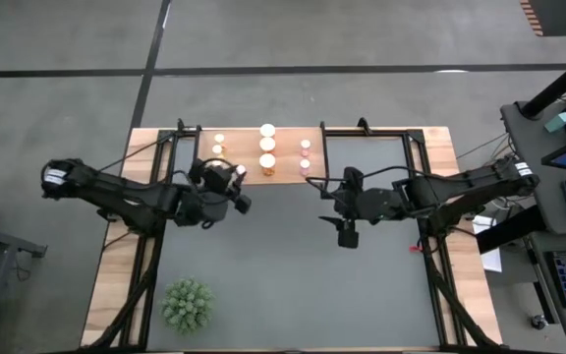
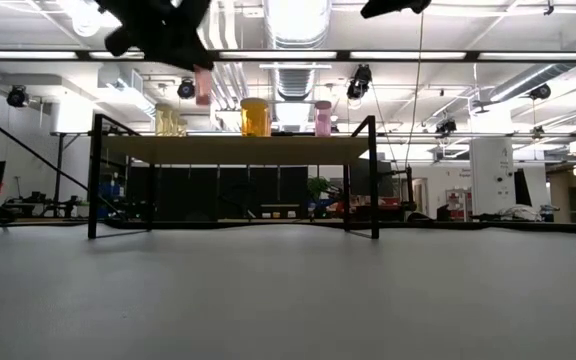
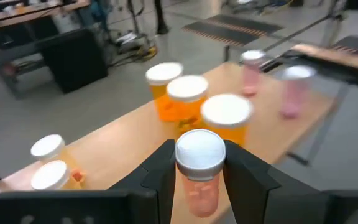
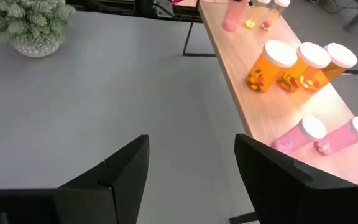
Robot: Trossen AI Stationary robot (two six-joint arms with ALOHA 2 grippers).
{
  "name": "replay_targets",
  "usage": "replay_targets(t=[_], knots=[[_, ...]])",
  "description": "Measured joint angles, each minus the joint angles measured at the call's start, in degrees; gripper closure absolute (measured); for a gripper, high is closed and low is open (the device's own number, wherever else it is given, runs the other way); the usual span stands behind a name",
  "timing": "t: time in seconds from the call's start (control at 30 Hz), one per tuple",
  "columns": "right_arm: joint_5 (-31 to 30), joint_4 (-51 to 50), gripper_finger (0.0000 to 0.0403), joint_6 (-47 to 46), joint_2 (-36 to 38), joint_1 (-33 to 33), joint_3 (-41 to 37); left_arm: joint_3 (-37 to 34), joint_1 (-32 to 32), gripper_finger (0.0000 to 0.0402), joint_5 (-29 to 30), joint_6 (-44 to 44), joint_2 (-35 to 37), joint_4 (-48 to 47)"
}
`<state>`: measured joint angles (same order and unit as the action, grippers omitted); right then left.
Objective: Pick and place medicine bottles onto shelf by color
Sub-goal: Put the red pill bottle on the shelf
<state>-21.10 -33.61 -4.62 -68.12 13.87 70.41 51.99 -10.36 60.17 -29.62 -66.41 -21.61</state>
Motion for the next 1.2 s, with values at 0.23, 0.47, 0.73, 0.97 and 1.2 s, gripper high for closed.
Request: replay_targets(t=[0.23,0.47,0.73,0.97,1.2], knots=[[0.0,-0.1,0.0177,0.1,-1.3,0.1,-0.1,0.2,4.6,0.0305,-0.1,-0.2,-4.1,0.1],[0.1,-0.2,0.0177,-0.1,-1.3,0.2,-0.2,-0.3,6.0,0.0305,-1.7,-3.0,-6.5,0.0],[0.1,-0.2,0.0177,0.1,-1.4,0.2,-0.3,-1.5,7.1,0.0305,-1.0,-2.8,-6.5,-0.4],[0.1,-0.2,0.0177,-0.3,-1.4,0.2,-0.3,-1.9,7.7,0.0305,-0.6,-3.1,-6.5,-0.4],[0.0,-0.2,0.0175,-0.3,-1.4,0.2,-0.3,-1.9,7.7,0.028,-1.7,-3.9,-6.5,-0.3]])
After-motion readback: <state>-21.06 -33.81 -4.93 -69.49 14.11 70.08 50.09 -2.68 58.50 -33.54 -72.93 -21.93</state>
